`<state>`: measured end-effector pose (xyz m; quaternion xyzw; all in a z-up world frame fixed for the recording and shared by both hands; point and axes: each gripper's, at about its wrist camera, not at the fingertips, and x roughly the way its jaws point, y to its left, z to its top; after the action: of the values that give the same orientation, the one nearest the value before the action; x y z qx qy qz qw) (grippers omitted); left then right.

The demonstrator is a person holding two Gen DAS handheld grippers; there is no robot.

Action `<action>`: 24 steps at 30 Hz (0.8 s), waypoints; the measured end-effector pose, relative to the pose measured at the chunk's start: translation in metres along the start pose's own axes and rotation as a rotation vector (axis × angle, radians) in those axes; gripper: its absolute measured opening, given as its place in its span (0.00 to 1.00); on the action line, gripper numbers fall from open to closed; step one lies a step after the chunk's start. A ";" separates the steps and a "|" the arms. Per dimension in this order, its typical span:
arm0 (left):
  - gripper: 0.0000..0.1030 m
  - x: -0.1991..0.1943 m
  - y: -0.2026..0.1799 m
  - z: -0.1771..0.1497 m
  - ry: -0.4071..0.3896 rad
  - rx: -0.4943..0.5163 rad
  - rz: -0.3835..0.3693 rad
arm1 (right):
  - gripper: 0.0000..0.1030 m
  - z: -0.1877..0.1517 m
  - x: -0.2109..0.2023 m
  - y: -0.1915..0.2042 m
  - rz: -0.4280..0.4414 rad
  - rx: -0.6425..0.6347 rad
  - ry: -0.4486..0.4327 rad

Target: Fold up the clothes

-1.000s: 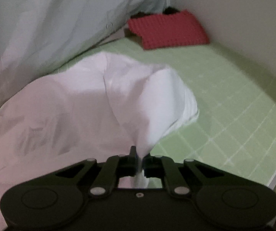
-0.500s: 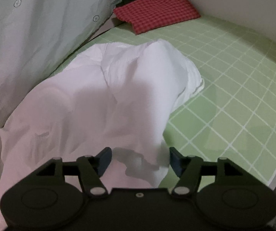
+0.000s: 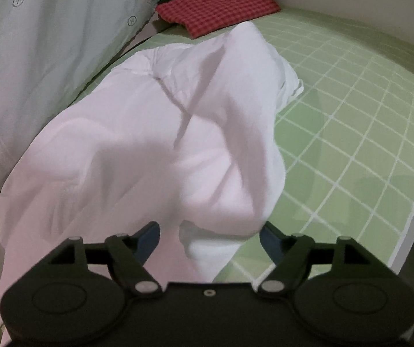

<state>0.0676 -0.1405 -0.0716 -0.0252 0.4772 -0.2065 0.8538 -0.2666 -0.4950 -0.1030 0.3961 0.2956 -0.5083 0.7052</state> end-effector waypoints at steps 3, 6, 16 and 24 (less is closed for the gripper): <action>0.84 0.024 -0.022 0.004 0.041 0.124 -0.029 | 0.75 -0.008 0.000 0.008 -0.010 0.005 0.003; 0.75 0.045 -0.026 0.008 0.091 0.118 -0.001 | 0.75 -0.015 -0.001 0.016 -0.019 0.003 0.005; 0.23 0.029 0.026 0.030 0.048 0.015 0.011 | 0.75 -0.020 -0.001 0.029 -0.066 -0.008 -0.003; 0.23 -0.053 0.092 0.076 -0.237 -0.033 0.213 | 0.75 -0.023 0.006 0.048 -0.056 -0.052 -0.003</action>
<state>0.1365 -0.0482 -0.0102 -0.0128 0.3765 -0.1023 0.9207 -0.2190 -0.4696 -0.1073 0.3683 0.3189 -0.5207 0.7011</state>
